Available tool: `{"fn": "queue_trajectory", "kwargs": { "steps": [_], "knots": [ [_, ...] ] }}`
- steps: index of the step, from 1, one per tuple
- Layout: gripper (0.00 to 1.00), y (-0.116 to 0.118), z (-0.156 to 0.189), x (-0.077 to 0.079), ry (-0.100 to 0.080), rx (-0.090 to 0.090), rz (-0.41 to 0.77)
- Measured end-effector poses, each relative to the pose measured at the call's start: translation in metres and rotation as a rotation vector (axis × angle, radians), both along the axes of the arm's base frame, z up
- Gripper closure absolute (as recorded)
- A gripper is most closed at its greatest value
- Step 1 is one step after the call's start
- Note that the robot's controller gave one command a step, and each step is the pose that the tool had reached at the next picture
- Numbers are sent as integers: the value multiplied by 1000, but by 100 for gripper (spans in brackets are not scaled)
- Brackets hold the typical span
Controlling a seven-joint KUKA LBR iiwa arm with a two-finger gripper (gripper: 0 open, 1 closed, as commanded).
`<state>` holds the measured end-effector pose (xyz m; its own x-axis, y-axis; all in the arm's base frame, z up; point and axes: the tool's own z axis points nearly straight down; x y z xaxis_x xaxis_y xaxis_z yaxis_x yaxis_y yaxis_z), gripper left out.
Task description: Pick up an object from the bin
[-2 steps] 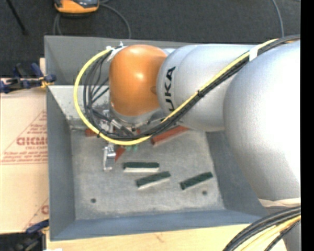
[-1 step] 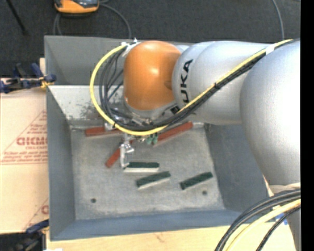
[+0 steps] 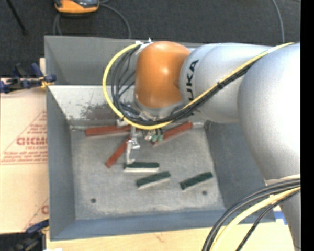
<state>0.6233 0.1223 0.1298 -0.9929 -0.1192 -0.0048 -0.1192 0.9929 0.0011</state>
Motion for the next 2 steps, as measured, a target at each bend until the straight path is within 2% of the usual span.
{"fn": "queue_trajectory", "kwargs": {
  "steps": [1, 2],
  "knots": [
    [0, -17, -40, 23, -6, 0, 301],
    [100, -24, -44, 37, -28, 11, 239]
  ]
}}
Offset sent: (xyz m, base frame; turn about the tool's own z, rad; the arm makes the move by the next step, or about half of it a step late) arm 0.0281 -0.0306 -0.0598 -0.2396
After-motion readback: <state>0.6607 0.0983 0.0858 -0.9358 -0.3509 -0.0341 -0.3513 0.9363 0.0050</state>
